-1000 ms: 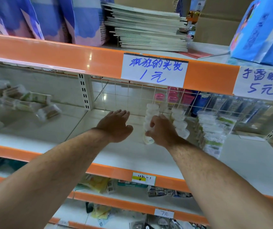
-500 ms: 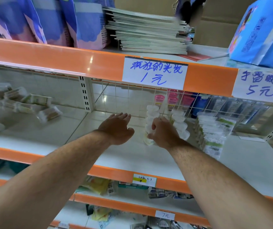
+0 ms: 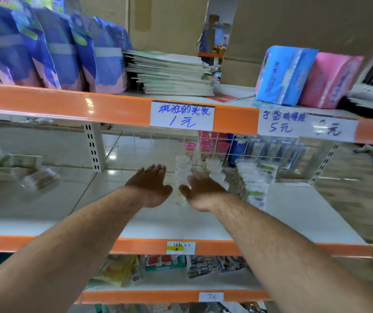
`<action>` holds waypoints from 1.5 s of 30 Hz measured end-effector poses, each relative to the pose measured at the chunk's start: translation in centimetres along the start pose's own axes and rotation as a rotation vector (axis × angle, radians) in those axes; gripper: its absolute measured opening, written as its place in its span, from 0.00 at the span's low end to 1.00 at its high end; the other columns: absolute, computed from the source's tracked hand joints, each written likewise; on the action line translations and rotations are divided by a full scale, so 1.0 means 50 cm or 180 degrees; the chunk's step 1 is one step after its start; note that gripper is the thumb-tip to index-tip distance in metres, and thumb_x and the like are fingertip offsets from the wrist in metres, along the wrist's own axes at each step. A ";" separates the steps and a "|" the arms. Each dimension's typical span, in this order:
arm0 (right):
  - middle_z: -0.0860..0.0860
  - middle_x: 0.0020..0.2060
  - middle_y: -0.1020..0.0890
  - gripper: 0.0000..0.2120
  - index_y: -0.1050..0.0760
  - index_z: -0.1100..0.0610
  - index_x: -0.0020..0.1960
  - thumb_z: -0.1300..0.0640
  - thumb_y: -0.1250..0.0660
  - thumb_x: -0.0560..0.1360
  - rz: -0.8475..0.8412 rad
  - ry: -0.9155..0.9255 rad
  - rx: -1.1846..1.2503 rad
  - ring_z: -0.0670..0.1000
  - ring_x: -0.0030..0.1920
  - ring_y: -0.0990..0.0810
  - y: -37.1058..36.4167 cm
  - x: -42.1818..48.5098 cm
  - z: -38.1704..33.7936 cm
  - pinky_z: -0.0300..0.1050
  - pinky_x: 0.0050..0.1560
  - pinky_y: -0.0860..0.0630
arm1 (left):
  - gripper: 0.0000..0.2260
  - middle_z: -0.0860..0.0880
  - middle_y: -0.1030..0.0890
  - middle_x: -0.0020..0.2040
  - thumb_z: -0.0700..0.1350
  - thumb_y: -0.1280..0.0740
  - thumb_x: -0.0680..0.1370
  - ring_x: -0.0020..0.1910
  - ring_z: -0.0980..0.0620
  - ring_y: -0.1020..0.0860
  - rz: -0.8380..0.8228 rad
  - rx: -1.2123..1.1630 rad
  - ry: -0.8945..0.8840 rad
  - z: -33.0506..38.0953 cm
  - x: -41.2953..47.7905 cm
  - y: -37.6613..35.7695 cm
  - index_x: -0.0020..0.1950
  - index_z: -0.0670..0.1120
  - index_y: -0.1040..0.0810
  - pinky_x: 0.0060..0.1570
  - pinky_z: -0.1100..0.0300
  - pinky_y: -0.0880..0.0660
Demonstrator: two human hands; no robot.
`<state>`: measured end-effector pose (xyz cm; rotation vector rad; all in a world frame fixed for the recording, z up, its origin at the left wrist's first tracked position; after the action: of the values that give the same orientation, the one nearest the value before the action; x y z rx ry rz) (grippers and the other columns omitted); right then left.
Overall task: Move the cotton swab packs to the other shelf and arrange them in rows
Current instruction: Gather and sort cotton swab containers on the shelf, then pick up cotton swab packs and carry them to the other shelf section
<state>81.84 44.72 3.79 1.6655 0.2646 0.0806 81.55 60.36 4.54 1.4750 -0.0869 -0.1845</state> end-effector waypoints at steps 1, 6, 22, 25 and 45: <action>0.52 0.79 0.48 0.30 0.44 0.52 0.77 0.37 0.55 0.81 -0.0085 -0.0011 -0.0023 0.55 0.78 0.45 0.003 -0.013 -0.003 0.54 0.73 0.38 | 0.31 0.50 0.54 0.81 0.57 0.51 0.81 0.80 0.52 0.54 -0.0014 0.0003 -0.0033 0.008 -0.005 0.000 0.81 0.48 0.56 0.78 0.52 0.54; 0.50 0.79 0.54 0.31 0.51 0.51 0.80 0.38 0.58 0.81 -0.0309 -0.0032 -0.0044 0.52 0.79 0.53 0.011 -0.069 -0.003 0.50 0.77 0.49 | 0.31 0.49 0.54 0.81 0.59 0.51 0.82 0.80 0.52 0.55 -0.0022 0.0007 -0.0163 0.046 -0.043 0.009 0.81 0.48 0.56 0.78 0.53 0.56; 0.55 0.76 0.37 0.29 0.40 0.54 0.77 0.41 0.56 0.83 -0.0166 0.0869 -0.0125 0.57 0.75 0.38 0.069 -0.196 -0.147 0.54 0.72 0.38 | 0.32 0.42 0.51 0.81 0.57 0.51 0.82 0.80 0.47 0.50 0.0196 0.0351 0.0497 -0.010 -0.279 0.058 0.81 0.41 0.53 0.77 0.52 0.51; 0.54 0.77 0.40 0.28 0.42 0.53 0.78 0.41 0.55 0.83 -0.0244 0.1237 -0.0084 0.57 0.76 0.41 0.055 -0.215 -0.235 0.56 0.73 0.41 | 0.32 0.43 0.51 0.81 0.56 0.50 0.82 0.80 0.47 0.51 0.0155 0.0295 0.0802 -0.067 -0.357 0.053 0.81 0.42 0.53 0.77 0.52 0.52; 0.54 0.63 0.26 0.21 0.32 0.52 0.66 0.43 0.53 0.82 -0.0392 0.2740 -0.0231 0.57 0.67 0.33 -0.082 -0.220 -1.012 0.53 0.61 0.34 | 0.32 0.45 0.54 0.81 0.56 0.52 0.81 0.80 0.50 0.55 0.0364 -0.0094 0.2385 -0.715 -0.816 0.071 0.81 0.43 0.55 0.78 0.52 0.56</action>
<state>60.10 91.83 6.71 1.4554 0.9948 0.7106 47.80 102.94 6.88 1.4222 0.4346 0.4611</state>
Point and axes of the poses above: each hand's wrist, its own x-axis towards the middle knuckle, its own y-axis out of the back of the hand, z = x × y, the point moved 5 cm from there along x, towards the middle knuckle
